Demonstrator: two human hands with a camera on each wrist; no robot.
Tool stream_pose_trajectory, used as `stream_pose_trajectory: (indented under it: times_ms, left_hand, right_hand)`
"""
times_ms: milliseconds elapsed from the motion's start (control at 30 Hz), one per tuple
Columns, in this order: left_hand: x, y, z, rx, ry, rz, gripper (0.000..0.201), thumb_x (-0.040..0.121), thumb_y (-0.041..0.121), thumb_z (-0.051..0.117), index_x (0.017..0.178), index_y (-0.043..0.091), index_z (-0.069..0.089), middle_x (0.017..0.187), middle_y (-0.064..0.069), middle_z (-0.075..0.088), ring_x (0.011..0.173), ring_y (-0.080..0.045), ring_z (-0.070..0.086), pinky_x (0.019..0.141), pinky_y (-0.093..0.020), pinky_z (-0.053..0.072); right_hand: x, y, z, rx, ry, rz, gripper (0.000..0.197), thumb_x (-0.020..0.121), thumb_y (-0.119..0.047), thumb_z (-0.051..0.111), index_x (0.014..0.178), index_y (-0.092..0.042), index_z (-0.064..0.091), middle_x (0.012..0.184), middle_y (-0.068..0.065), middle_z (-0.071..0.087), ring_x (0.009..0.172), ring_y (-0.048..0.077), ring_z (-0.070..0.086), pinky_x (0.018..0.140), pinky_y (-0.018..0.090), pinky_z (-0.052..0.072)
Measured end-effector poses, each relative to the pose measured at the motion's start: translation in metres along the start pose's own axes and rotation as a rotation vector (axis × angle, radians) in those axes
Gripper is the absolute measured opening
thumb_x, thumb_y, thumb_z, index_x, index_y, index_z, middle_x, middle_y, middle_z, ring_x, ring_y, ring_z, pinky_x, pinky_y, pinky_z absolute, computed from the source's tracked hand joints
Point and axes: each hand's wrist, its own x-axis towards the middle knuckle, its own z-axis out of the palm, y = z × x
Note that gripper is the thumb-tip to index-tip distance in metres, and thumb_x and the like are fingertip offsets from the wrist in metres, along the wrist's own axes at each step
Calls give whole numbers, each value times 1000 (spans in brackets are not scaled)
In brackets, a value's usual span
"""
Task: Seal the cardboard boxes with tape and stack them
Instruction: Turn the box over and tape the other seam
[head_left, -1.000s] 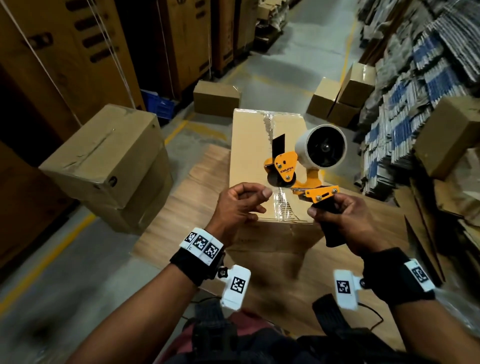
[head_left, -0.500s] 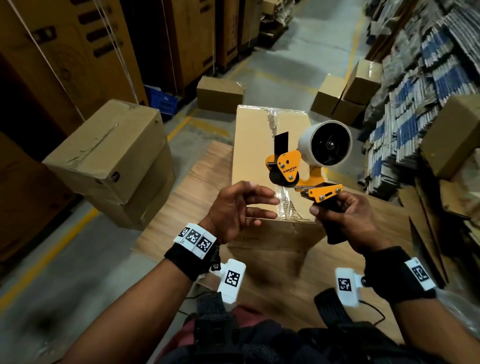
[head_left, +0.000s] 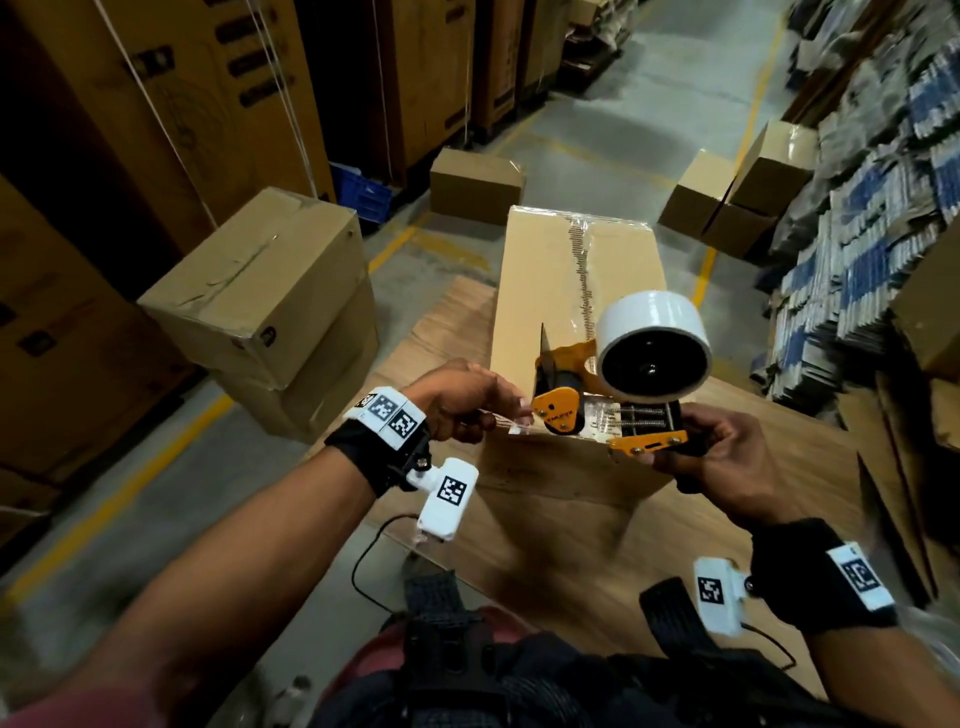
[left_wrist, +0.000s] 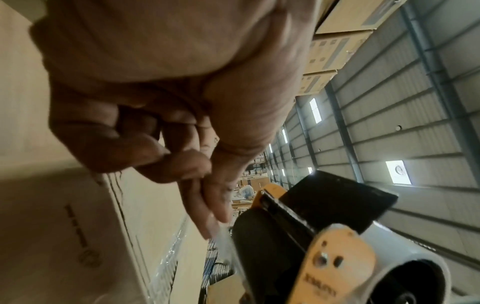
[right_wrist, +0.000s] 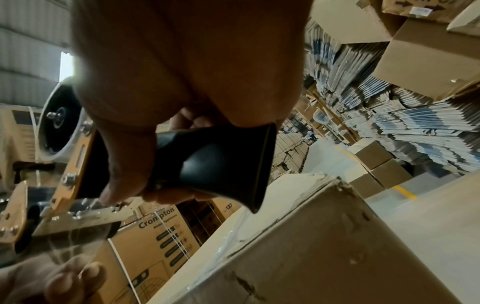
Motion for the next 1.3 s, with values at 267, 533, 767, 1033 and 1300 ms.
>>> stream_pose_trajectory:
  times_ms: [267,533,767,1033,1300]
  left_hand:
    - [0,-3,-64,-14,266,42,21,91,17,79,106,4,74,95,-7,81,62,-13,43,58,-24,36]
    - [-6,-16,19,-359,-175,-61,91,81,81,59,131,5,65,121,-14,76,87,-23,72,73,-34,56]
    - [-11,-8,34,-395,-12,-43,13,100,25,67,102,13,71,91,-1,80,62,-12,63,59,-23,44]
    - [-6,-19,12,-172,299,89,10,92,6,69,87,2,76,68,-8,73,52,-15,42,51,-27,32]
    - [3,-57,-34,-269,406,67,21,92,16,73,102,-2,75,86,-18,78,48,-12,36,48,-24,24]
  right_hand:
    - [-1,5,-21,-33,121,2,47,73,10,83,81,-36,82,60,2,70,53,22,48,53,35,43]
    - [7,-2,-7,89,72,27,34,64,-9,84,88,-34,83,69,12,72,62,30,49,57,37,42]
    - [13,11,-9,108,37,-25,59,47,-51,99,97,-25,83,80,32,69,57,26,51,52,37,43]
    - [12,2,12,-45,-102,-104,42,64,14,82,102,-5,76,78,-12,78,64,-3,66,59,10,50]
    - [18,9,-12,-213,-118,-114,53,67,20,81,91,-27,77,65,-25,70,53,-9,58,55,5,45]
